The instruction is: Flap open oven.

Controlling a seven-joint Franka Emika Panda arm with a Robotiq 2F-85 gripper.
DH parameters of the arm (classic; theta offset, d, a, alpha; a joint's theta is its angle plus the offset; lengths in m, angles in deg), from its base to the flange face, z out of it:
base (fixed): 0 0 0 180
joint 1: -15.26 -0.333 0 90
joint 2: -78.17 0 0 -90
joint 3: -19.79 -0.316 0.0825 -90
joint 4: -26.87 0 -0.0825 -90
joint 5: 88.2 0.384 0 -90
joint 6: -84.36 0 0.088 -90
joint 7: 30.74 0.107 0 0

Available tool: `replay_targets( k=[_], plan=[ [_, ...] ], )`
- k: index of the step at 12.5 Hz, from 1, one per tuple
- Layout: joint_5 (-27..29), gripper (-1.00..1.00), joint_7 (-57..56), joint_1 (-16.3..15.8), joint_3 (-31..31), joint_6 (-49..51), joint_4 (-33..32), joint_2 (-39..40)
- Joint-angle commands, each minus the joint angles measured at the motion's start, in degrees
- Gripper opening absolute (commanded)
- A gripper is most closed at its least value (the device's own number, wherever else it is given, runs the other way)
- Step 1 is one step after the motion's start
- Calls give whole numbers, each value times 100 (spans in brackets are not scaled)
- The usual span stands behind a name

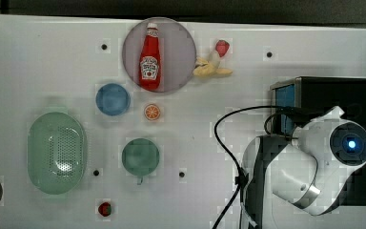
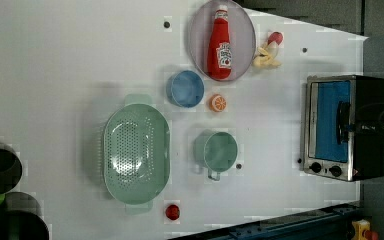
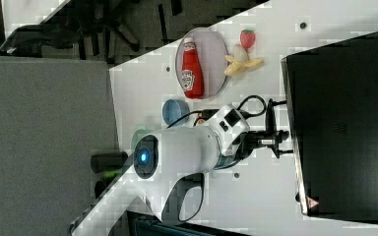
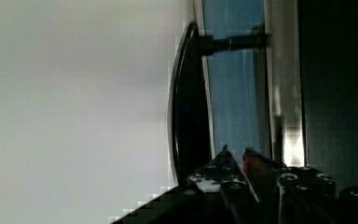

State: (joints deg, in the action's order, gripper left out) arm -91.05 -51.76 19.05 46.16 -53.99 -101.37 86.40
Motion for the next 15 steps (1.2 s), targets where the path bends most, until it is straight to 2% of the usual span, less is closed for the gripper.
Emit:
replay_targets(
  k=[1, 3, 8, 15],
  plan=[
    [-8, -65, -71, -45, -54, -215, -19, 31],
    [-213, -65, 44, -129, -80, -219, -56, 36],
    [-1703, -65, 1683, -423, -339, -143, -140, 43],
    [-2996, -65, 3092, -716, -937, -48, -345, 354]
  ],
)
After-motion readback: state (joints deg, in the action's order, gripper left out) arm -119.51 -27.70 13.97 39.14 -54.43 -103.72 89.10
